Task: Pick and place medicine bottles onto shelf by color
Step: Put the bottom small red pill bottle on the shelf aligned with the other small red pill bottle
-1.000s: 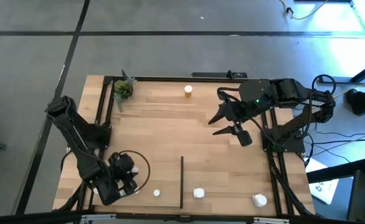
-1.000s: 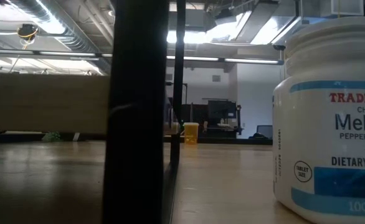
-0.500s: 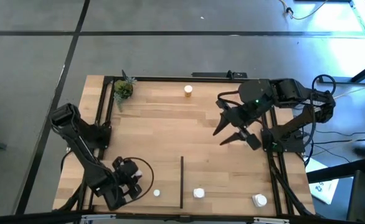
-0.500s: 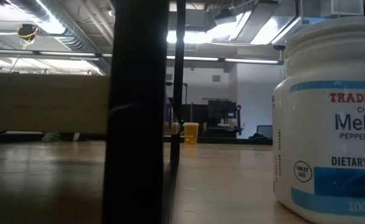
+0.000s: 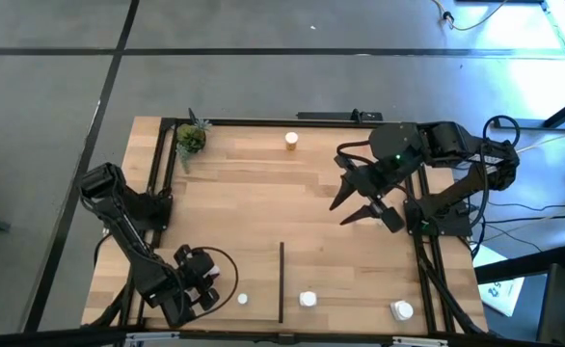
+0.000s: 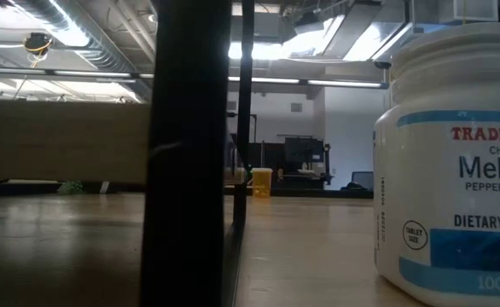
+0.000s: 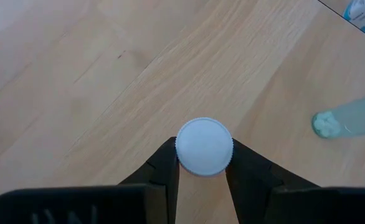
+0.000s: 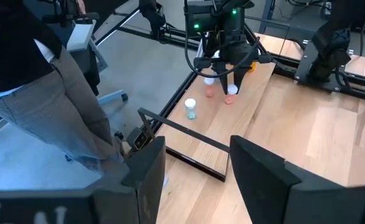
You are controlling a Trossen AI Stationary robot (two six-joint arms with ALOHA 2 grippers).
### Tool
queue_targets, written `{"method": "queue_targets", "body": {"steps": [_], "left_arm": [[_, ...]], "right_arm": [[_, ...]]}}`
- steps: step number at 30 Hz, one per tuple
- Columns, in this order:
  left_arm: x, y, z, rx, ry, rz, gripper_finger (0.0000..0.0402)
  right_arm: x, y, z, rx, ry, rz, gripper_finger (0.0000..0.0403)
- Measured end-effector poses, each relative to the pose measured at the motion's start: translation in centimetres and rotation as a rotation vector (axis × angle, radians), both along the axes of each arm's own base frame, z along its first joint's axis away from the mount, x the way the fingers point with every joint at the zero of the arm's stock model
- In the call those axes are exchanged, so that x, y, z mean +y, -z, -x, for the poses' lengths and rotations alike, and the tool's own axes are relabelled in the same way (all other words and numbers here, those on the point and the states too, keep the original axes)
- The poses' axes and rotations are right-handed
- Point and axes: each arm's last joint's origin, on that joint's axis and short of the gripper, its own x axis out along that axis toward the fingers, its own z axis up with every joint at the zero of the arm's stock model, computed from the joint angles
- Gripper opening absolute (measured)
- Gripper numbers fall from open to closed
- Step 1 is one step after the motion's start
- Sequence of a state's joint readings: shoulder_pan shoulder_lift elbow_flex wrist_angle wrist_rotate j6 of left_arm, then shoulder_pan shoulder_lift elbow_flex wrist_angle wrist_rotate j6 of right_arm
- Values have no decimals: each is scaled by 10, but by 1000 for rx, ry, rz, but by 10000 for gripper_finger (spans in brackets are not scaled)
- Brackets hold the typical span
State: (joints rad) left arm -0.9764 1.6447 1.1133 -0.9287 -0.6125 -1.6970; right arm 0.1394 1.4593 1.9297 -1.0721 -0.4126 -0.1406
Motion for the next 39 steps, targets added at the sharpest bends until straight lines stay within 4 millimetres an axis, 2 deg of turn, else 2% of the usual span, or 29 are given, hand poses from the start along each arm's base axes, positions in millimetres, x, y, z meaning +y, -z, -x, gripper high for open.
{"method": "queue_targets", "body": {"steps": [33,39], "left_arm": [[-3,0,0,8,12,30,96],[-2,-1,2,37,16,30,107]], "right_arm": [[0,0,0,1,3,-2,181],[0,0,0,0,3,-2,181]]}}
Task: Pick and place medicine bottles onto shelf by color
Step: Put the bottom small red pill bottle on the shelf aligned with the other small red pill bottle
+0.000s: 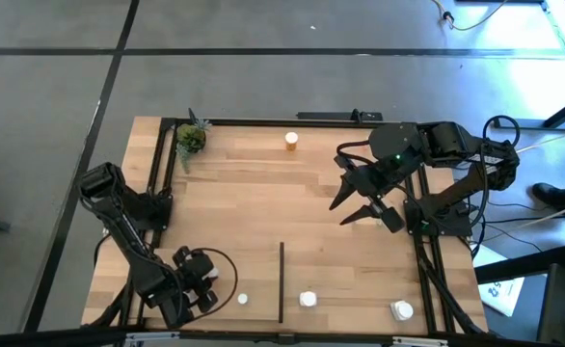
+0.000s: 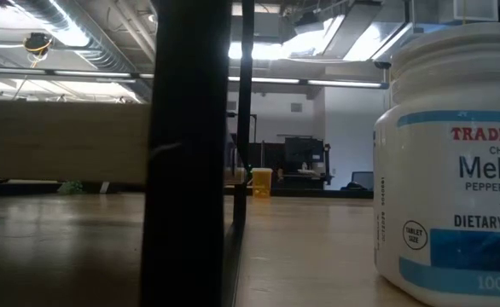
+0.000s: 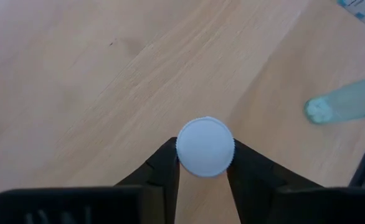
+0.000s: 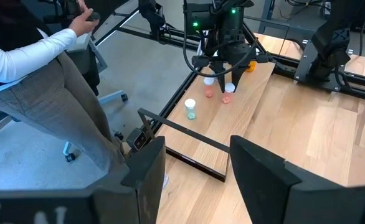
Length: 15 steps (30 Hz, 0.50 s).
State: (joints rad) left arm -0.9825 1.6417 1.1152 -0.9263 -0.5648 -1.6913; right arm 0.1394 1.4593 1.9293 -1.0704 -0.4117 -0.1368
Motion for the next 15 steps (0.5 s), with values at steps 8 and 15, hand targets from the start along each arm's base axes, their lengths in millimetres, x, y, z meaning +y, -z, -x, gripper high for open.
{"method": "queue_targets", "body": {"steps": [8,15], "left_arm": [[2,1,6,46,20,-38,115],[2,2,5,50,35,-46,118]], "right_arm": [[0,0,0,0,0,0,181],[0,0,0,0,0,0,181]]}}
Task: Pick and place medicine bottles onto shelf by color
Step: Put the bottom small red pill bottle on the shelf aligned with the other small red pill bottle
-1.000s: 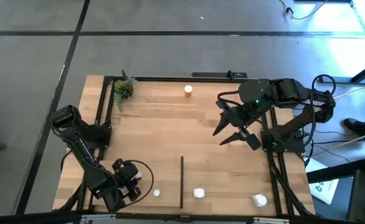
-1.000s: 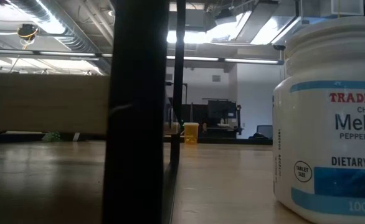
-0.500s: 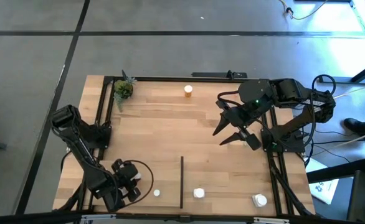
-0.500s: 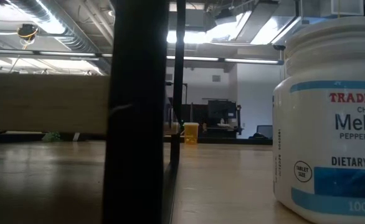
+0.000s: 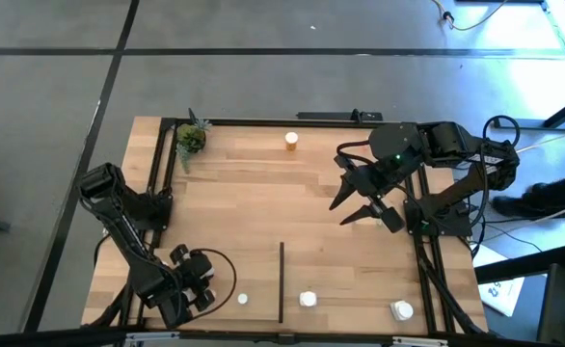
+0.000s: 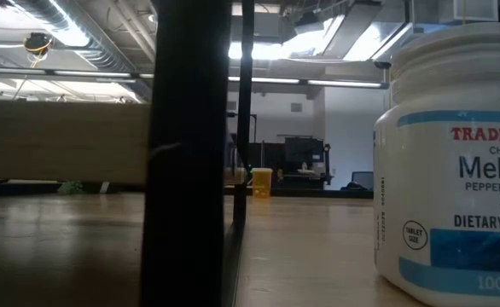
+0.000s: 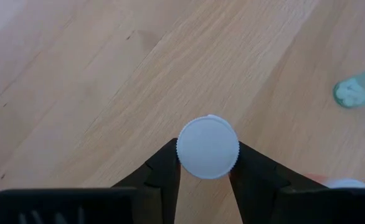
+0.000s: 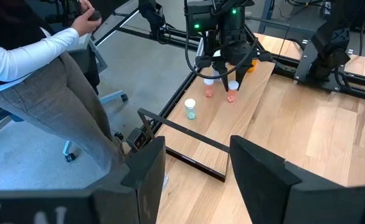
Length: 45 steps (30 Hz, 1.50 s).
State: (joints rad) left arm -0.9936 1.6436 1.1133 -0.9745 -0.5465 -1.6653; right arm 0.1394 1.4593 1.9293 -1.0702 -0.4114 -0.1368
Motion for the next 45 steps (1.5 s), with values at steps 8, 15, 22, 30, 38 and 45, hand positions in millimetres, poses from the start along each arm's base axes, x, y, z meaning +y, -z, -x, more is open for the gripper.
{"method": "queue_targets", "body": {"steps": [8,15,22,30,38,45], "left_arm": [[0,-2,0,-9,0,5,117],[-1,-7,-3,-10,-1,25,117],[2,-9,-13,32,27,47,117],[0,-10,-14,25,29,73,117],[-1,-9,-14,37,32,90,117],[0,-9,-16,43,35,87,117]], "right_arm": [[0,0,0,0,0,0,181],[0,0,0,0,0,0,181],[0,0,0,-1,0,0,181],[0,0,0,-1,0,0,181],[0,0,0,-1,0,0,181],[0,0,0,-1,0,0,181]]}}
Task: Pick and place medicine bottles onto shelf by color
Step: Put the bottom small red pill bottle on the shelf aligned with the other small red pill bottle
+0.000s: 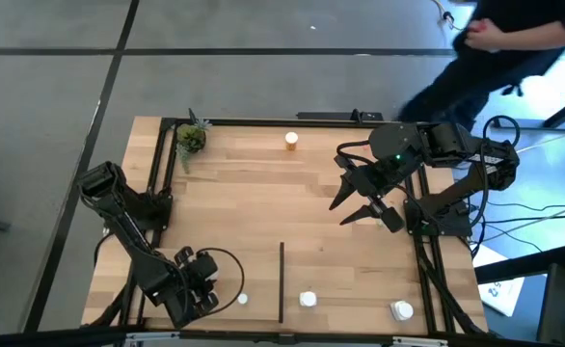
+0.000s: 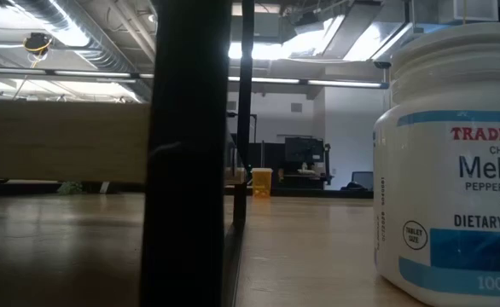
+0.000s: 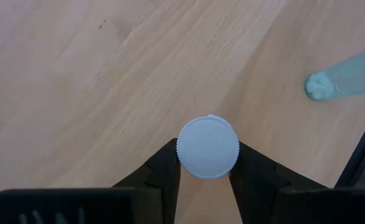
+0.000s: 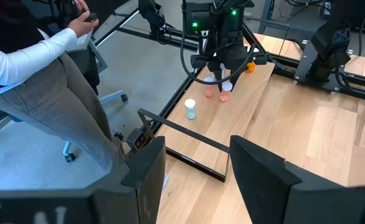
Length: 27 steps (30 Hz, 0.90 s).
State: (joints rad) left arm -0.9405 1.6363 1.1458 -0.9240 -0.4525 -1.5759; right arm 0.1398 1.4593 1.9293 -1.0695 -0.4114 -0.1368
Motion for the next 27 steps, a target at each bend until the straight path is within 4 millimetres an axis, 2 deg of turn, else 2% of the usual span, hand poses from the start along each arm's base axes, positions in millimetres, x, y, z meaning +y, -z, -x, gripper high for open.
{"method": "queue_targets", "body": {"steps": [27], "left_arm": [[4,3,-3,19,-8,2,117]], "right_arm": [[0,0,0,-5,0,-1,181]]}}
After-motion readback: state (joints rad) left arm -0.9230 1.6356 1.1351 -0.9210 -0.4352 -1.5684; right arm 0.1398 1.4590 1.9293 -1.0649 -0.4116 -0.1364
